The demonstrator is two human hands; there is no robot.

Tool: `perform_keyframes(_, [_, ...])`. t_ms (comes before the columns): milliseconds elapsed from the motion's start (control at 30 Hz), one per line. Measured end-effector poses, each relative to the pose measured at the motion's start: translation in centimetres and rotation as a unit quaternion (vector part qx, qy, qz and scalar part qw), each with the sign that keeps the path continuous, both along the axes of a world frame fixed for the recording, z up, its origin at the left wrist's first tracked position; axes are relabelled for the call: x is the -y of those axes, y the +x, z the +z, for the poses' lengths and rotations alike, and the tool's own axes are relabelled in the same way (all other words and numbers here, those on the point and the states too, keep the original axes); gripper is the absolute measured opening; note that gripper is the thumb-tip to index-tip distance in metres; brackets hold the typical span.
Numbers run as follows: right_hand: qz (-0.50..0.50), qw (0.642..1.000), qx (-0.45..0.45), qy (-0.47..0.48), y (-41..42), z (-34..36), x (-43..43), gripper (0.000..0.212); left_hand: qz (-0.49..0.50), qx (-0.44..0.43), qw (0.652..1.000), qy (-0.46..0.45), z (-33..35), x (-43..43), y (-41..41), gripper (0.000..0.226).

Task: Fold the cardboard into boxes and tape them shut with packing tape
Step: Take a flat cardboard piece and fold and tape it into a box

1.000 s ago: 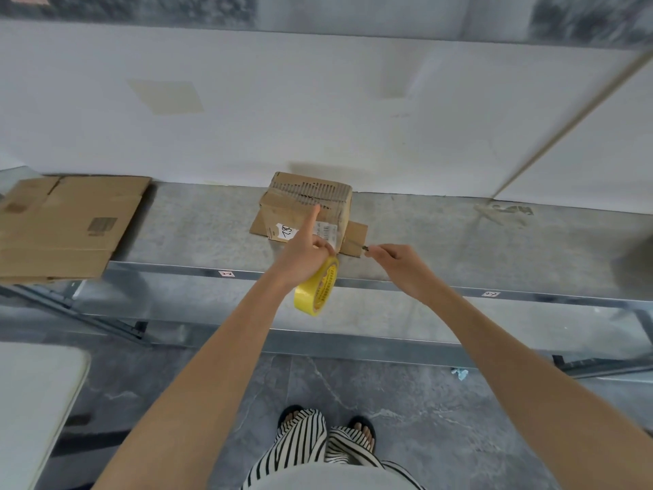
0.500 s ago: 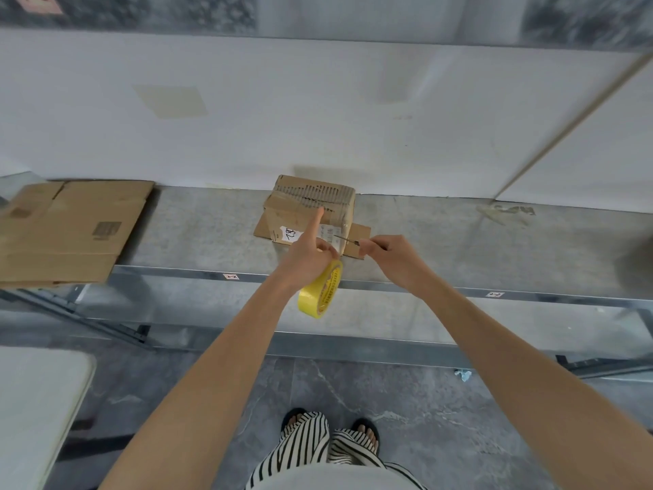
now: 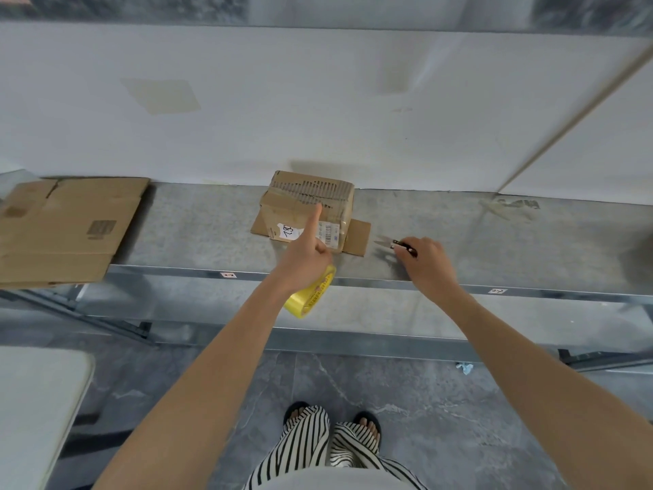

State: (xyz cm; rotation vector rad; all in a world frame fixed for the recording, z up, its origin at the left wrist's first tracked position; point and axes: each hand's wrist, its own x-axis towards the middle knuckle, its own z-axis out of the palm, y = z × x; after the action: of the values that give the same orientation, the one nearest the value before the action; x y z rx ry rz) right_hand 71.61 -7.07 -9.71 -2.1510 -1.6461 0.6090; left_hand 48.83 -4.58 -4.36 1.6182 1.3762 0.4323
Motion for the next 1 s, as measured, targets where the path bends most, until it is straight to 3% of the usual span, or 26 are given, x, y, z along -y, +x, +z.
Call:
perform_keyframes(167, [0.011,0.99,0.141,-0.005,-0.3,-0.6,-0.2,0.037,0.005,0.007,1.0,-0.002,0.2,0.0,0.1,0.083])
perform_keyframes(267, [0.016,0.994,0.111,0.003,-1.4,0.4,-1.1,0.047,0.007,0.013,1.0,-0.007,0.4,0.1,0.1,0.083])
perform_keyframes(433, [0.115,0.984,0.028,0.132,-5.0,4.0,-3.4,0.049,0.016,0.027,0.999,-0.023,0.4,-0.1,0.0,0.085])
perform_keyframes(600, [0.246,0.955,0.13,0.102,-6.5,4.1,-5.4,0.056,0.007,0.02,1.0,-0.016,0.5,-0.2,-0.3,0.085])
perform_keyframes(767, [0.253,0.945,0.176,0.11,-6.2,3.3,-5.7,0.057,0.002,0.024,0.999,-0.022,0.8,-0.2,-0.4,0.083])
perform_keyframes(1000, [0.258,0.942,0.186,0.111,-6.5,5.1,-6.5,0.08,-0.014,0.016,1.0,-0.019,0.8,-0.2,-0.7,0.083])
